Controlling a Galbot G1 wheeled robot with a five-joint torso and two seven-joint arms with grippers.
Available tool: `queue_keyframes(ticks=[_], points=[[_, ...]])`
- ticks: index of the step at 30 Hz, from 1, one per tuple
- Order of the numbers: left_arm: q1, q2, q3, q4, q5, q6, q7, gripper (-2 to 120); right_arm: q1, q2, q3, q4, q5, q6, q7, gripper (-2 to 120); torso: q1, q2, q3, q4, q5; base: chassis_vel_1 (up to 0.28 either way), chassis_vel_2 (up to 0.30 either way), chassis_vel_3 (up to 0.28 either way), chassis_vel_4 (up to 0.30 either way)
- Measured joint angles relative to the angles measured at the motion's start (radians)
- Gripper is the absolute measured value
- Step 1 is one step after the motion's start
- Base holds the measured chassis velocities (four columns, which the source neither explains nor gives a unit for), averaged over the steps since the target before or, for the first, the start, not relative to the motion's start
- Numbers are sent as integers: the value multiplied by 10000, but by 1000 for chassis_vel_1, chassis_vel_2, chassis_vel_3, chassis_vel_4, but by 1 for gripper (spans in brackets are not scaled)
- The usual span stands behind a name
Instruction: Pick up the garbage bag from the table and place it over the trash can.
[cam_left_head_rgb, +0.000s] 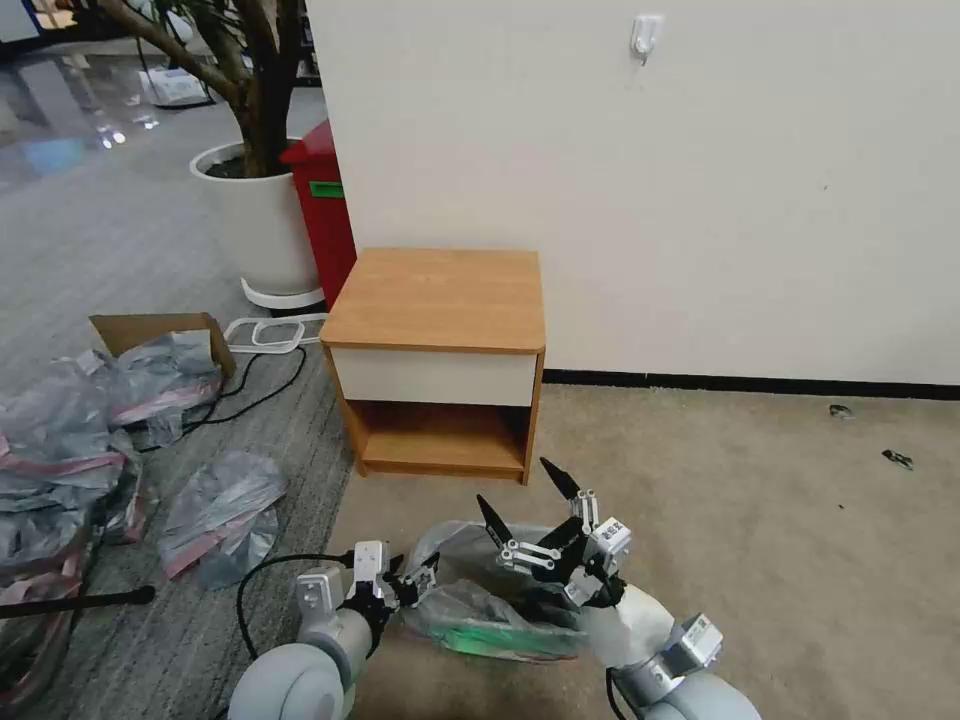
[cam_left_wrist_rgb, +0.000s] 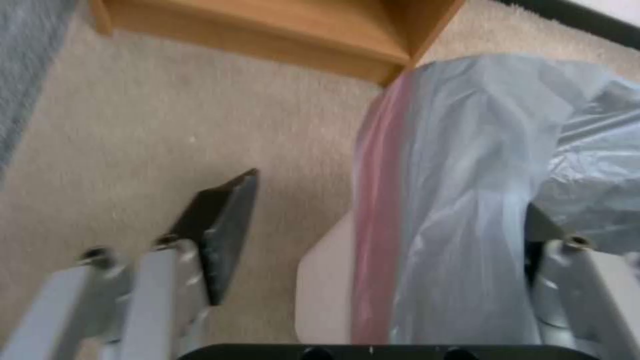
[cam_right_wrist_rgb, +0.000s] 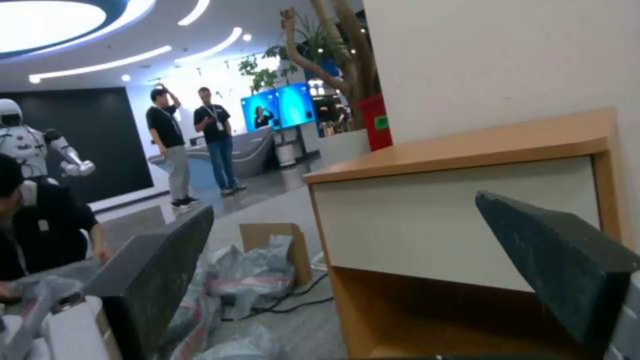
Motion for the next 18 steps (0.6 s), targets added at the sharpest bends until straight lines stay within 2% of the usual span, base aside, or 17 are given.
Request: queue_keyframes(ticks=[3,6,8,9,10,11,12,14,15,16,18], points=[[67,22,-8,-153,465,-285,231,88,16,61,-76,28,-56,39,41,100,0,0,0,0,0,0,0,0,0],[118,29,-51,-279,663,-444,393,95,25,119,-125,65,-302,94,553,100,0,0,0,1,1,0,0,0,0],[230,43,-111,-406,1212,-1138,655,99,-92,273,-117,316,-1409,-360,2506,100,0,0,0,1,0,0,0,0,0],[230,43,-111,-406,1212,-1138,655,99,-92,273,-117,316,-1409,-360,2506,100,0,0,0,1,0,0,0,0,0],[284,37,-119,-399,1614,-1652,746,100,-159,327,-74,385,-1822,-677,3203,100,0,0,0,1,0,0,0,0,0],[343,9,-118,-303,2123,-2573,800,100,-226,381,10,401,-2157,-933,3782,100,0,1,0,0,1,0,0,0,0],[343,9,-118,-303,2123,-2573,800,100,-226,381,10,401,-2157,-933,3782,100,0,1,0,0,1,0,0,0,0],[452,-112,-187,217,3029,-5147,828,100,-355,531,331,213,-2646,-1053,4682,100,0,0,0,1,0,0,0,0,0],[479,-204,-379,450,3453,-6089,855,100,-475,577,556,61,-2755,-1001,4902,100,0,0,0,1,0,0,0,0,0],[479,-204,-379,450,3453,-6089,855,100,-475,577,556,61,-2755,-1001,4902,100,0,0,0,1,0,0,0,0,0],[564,-274,-706,668,3677,-7000,961,98,-674,591,865,-161,-2834,-764,4973,100,0,0,0,0,0,0,0,0,0]])
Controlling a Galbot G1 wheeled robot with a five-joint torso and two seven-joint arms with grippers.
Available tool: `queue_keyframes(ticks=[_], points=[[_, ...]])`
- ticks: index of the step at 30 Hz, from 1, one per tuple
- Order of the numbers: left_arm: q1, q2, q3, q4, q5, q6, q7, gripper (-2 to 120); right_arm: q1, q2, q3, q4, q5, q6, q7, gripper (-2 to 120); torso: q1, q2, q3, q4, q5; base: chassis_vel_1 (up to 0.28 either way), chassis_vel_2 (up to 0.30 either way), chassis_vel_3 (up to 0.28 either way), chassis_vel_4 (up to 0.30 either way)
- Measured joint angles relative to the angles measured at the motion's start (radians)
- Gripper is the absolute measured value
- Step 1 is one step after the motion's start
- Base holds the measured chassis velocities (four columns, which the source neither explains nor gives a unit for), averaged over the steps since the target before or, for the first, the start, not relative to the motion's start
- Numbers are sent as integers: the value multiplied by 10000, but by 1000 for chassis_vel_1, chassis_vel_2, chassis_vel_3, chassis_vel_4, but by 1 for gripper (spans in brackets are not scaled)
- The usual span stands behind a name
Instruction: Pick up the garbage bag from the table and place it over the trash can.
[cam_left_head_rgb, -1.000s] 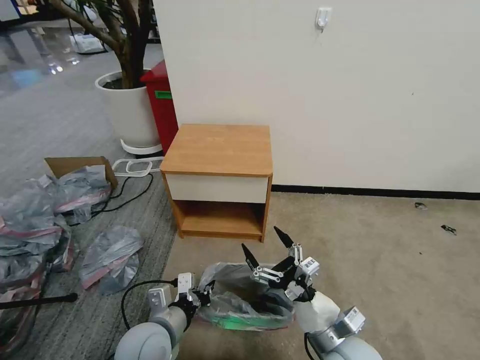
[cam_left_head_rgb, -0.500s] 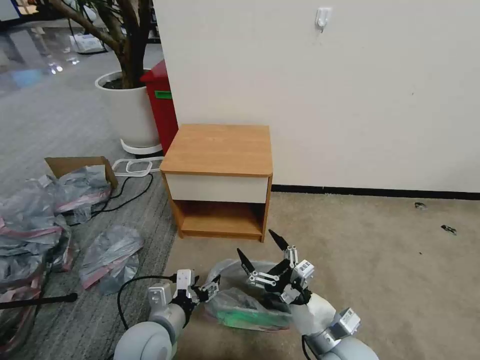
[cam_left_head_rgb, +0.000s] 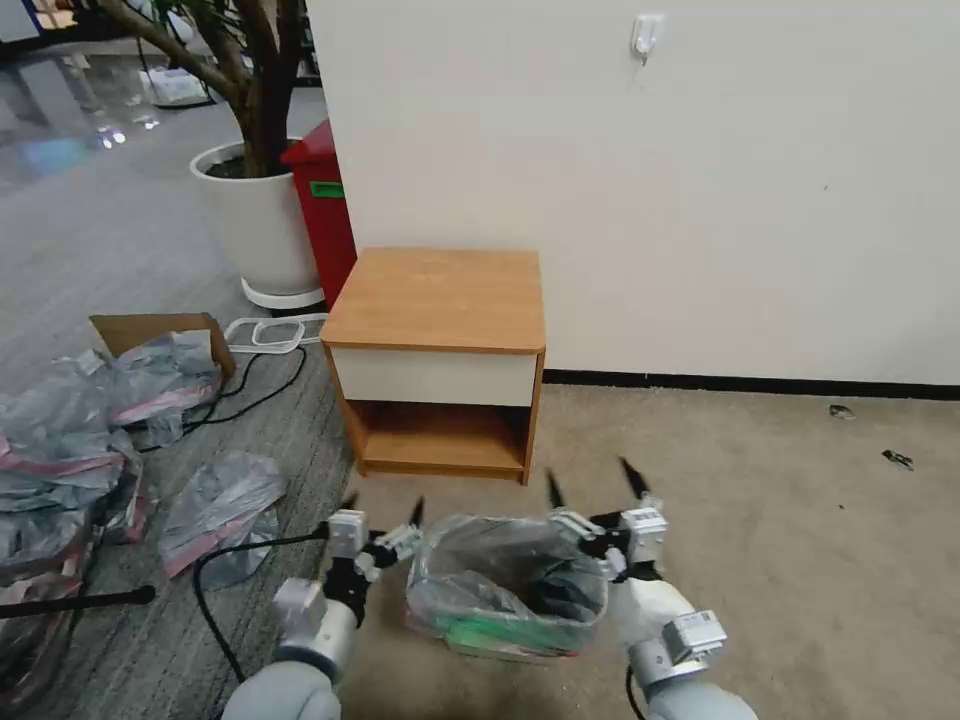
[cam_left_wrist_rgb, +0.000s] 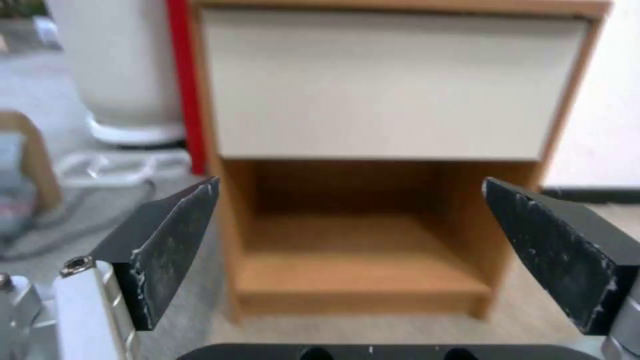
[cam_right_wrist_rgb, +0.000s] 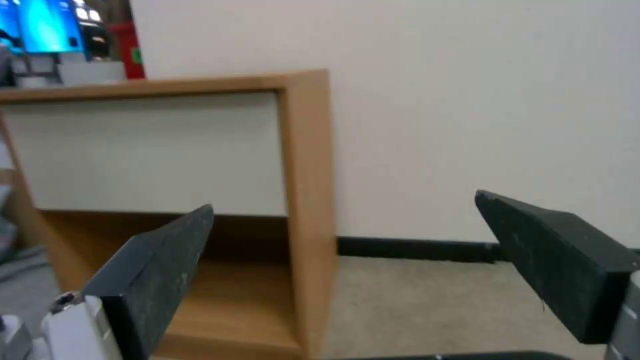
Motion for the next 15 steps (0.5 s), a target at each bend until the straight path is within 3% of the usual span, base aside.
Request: queue_keyframes(ticks=[5,15], points=[[107,11,-556,271,58,-626,142,100,-122,115,394,-590,-262,820,-29,100,0,0,0,0,1,0,0,0,0],[94,3,-636,276,-11,-782,146,100,-78,221,425,-648,-270,931,-99,100,0,0,0,0,1,0,0,0,0]])
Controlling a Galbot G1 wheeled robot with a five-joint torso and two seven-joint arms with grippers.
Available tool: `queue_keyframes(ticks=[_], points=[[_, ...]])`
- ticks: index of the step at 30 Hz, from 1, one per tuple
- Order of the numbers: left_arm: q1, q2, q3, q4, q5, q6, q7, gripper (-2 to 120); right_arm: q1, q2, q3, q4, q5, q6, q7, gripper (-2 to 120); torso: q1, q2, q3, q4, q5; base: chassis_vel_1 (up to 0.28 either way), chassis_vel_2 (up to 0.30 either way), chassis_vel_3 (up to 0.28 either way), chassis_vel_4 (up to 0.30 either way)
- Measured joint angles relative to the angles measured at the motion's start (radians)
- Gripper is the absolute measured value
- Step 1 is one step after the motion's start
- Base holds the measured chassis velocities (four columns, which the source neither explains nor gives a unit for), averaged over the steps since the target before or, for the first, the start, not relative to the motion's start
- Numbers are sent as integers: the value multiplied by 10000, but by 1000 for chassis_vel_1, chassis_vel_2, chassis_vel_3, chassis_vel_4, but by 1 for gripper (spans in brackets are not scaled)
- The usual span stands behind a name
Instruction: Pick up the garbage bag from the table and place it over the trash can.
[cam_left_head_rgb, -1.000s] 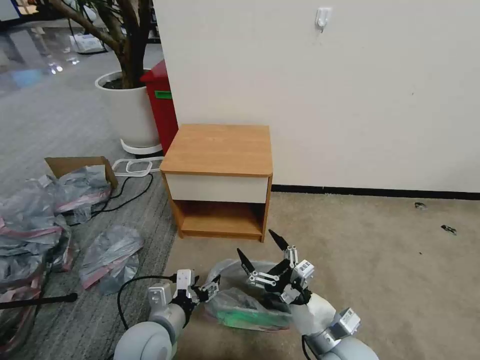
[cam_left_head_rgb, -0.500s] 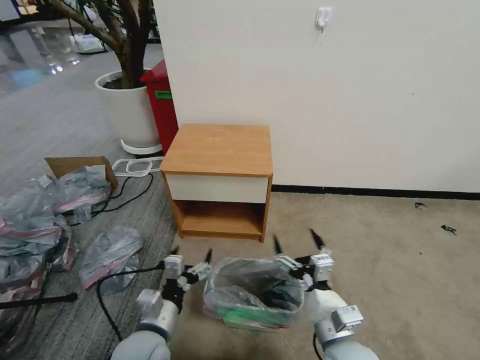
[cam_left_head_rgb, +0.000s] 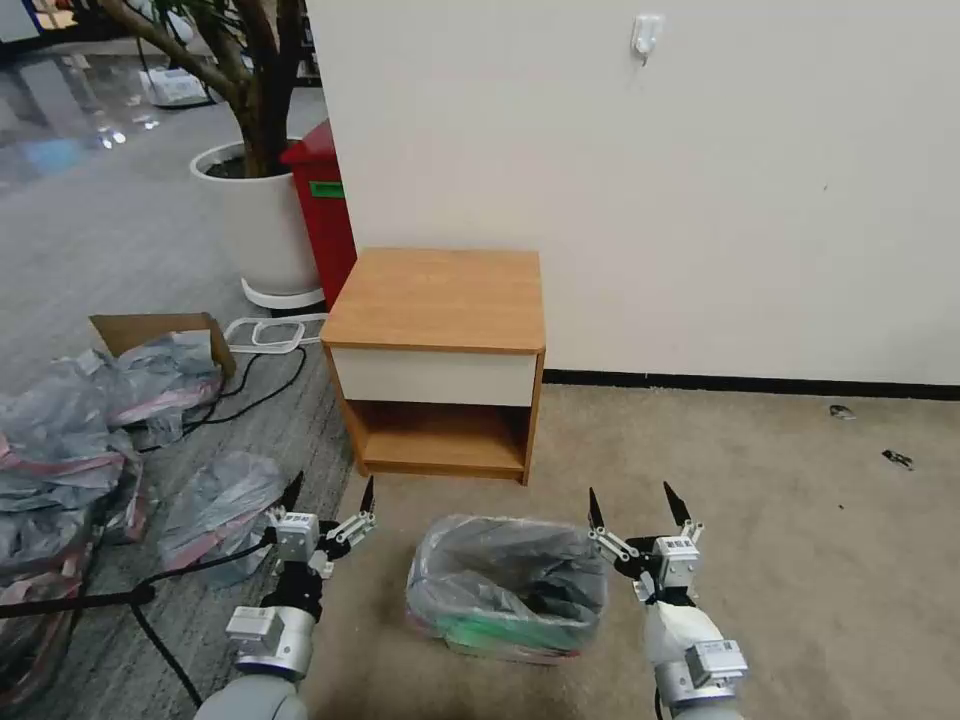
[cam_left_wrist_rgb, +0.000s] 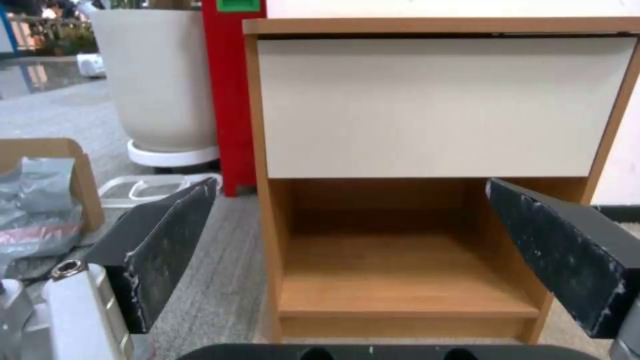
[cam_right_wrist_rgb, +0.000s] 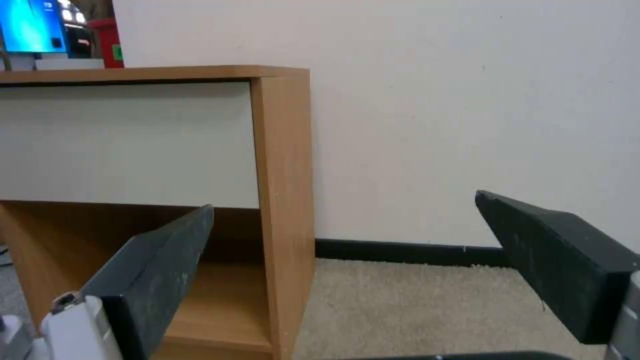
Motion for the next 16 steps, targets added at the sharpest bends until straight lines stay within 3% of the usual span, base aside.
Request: queue_keyframes(ticks=[16], points=[[-7,5,15,-20,-40,57,-20,100,11,-4,-17,11,26,-5,-37,100,0,0,0,0,0,0,0,0,0]])
